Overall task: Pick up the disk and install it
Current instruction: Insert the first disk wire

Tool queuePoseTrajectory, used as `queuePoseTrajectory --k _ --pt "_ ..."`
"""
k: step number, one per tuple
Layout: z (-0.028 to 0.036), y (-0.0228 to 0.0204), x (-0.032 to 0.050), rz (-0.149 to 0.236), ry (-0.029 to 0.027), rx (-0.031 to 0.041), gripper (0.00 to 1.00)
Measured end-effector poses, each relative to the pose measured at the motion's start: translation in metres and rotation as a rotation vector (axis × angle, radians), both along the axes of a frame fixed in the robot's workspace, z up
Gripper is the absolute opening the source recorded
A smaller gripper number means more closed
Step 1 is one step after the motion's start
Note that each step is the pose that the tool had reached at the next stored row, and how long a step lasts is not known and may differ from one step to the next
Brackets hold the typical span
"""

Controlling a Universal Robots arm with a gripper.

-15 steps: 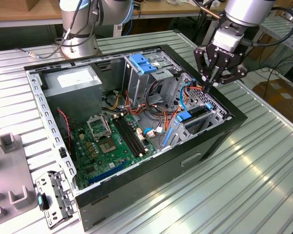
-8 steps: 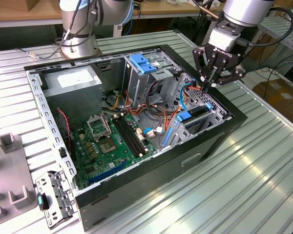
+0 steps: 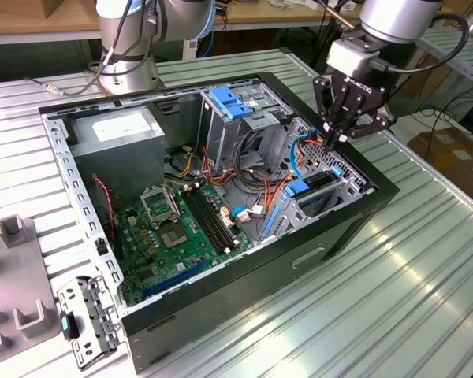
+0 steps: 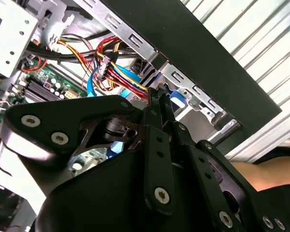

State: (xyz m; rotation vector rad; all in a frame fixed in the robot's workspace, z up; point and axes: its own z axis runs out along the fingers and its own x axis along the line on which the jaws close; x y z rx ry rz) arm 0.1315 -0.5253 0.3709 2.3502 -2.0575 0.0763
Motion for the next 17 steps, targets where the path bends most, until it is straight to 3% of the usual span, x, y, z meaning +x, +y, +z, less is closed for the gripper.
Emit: queuePoseTrajectory --k 12,17 --pt "-0.0009 0.0000 0.0000 -0.221 -0.0001 0.0001 0.16" --pt "-0.0011 0.0001 -0.0013 -0.222 0.0000 0.0002 0.16"
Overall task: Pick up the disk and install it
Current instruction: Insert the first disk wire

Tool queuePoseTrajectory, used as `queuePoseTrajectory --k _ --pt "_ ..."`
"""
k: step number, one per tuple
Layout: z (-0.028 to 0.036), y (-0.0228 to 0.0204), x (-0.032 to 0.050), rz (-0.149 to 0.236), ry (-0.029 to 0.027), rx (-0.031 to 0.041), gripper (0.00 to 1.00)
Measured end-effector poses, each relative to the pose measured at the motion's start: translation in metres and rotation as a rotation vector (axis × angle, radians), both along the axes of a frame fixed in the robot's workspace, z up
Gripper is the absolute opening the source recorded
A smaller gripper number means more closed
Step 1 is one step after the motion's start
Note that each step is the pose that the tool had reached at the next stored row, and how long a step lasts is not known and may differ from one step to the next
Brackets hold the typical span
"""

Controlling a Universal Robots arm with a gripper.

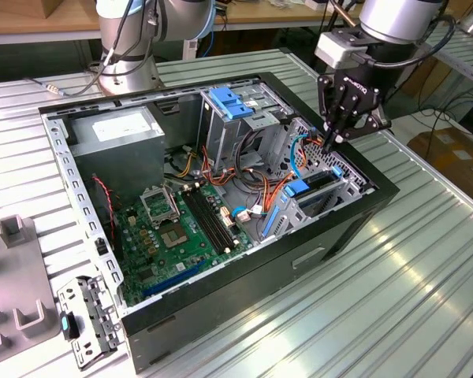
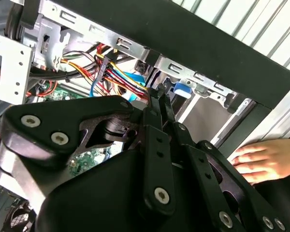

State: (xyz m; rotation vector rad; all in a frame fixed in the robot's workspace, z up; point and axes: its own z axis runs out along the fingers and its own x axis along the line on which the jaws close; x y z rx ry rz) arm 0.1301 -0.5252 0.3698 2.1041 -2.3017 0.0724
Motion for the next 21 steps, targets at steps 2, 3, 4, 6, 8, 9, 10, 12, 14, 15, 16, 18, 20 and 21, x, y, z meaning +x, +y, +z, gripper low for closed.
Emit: queuePoseTrajectory --k 2,3,4,6,8,9,10,12,14,15,16,18,20,21 --pt "-0.0010 -0.0007 -0.0062 0.000 0.0000 0.0002 0.16" --pt "-0.0015 -0.0019 -0.0079 0.000 0.0000 0.0004 0.16" --pt "-0.0024 -0.0060 -0.0093 0.000 0.0000 0.0022 0.16" --pt "-0.0042 -0.0140 -0.0104 0.001 0.0000 0.0060 0.16" --pt "-0.0058 -0.0168 -0.0117 0.010 0.0000 0.0096 0.16" --pt "-0.0066 -0.0175 -0.0123 0.016 0.0000 0.0113 0.16" --pt "-0.0075 -0.0179 -0.0130 0.024 0.0001 0.0127 0.16" --pt "-0.0086 -0.0183 -0.0143 0.048 0.0003 0.0124 0.16" --pt "-0.0101 -0.0189 -0.0168 0.066 0.0003 0.0127 0.16" --pt "-0.0107 -0.0189 -0.0174 0.077 0.0004 0.0126 0.16" --pt "-0.0113 -0.0189 -0.0174 0.086 0.0004 0.0126 0.16" --pt "-0.0133 -0.0189 -0.0175 0.120 0.0006 0.0126 0.16" --pt "-0.0144 -0.0190 -0.0176 0.126 0.0007 0.0124 0.16" --pt "-0.0145 -0.0190 -0.0175 0.126 0.0008 0.0121 0.16"
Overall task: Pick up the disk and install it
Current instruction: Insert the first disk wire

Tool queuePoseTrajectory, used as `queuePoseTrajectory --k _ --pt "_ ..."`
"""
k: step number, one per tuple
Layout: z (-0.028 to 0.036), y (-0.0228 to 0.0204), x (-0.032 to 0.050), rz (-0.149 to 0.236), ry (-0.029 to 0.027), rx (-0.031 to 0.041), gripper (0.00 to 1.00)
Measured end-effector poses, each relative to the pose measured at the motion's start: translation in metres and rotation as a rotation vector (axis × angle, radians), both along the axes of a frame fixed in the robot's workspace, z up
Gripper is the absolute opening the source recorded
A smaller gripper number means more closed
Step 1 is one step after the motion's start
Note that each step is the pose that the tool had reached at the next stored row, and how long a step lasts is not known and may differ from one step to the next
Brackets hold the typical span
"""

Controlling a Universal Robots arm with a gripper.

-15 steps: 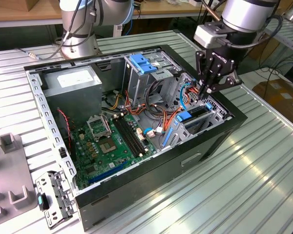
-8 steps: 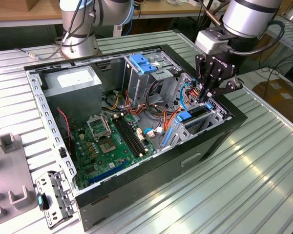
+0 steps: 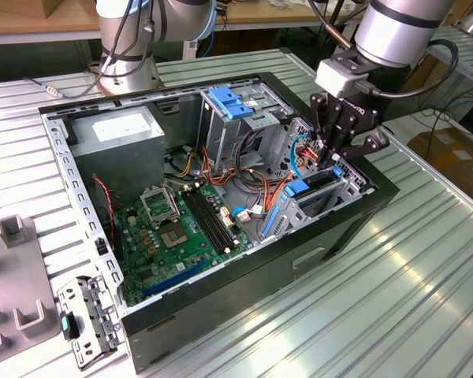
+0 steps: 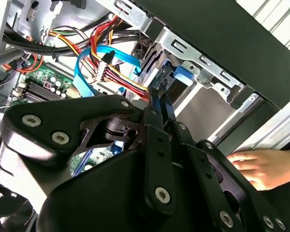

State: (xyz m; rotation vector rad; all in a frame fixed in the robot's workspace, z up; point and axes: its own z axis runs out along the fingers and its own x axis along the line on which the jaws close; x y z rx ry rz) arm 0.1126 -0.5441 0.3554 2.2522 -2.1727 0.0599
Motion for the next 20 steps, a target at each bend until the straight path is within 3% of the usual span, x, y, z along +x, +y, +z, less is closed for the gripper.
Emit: queuePoseTrajectory --k 13,20 --pt "-0.0013 0.0000 0.0000 -0.001 -0.0001 0.0003 0.16" --pt "-0.0032 0.0000 0.0003 -0.033 0.0000 0.0002 0.16"
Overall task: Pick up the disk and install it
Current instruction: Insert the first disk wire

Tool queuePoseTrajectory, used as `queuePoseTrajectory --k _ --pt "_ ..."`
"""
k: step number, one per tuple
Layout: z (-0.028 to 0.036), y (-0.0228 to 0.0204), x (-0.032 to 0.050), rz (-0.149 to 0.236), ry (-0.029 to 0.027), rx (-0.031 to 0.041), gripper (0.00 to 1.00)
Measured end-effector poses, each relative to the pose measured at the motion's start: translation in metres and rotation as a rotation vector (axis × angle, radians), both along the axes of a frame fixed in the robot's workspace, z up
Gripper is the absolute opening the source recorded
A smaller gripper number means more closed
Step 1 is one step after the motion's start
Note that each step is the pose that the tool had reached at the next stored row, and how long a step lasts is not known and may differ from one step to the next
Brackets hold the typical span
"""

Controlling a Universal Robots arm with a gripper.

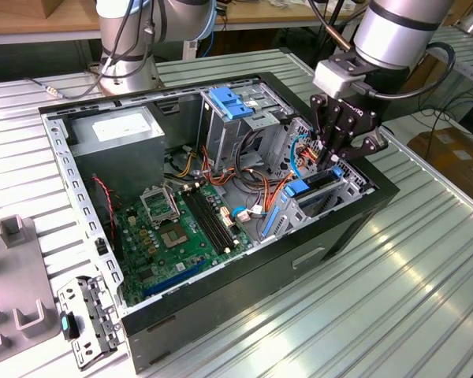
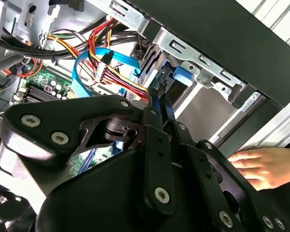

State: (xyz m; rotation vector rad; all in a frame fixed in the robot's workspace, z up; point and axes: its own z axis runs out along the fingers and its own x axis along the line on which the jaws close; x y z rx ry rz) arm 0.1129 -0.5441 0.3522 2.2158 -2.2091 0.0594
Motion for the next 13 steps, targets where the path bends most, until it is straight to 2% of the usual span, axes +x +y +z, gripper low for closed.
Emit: queuePoseTrajectory --k 13 --pt "-0.0055 -0.0022 0.0000 0.000 0.0000 -0.0001 0.16"
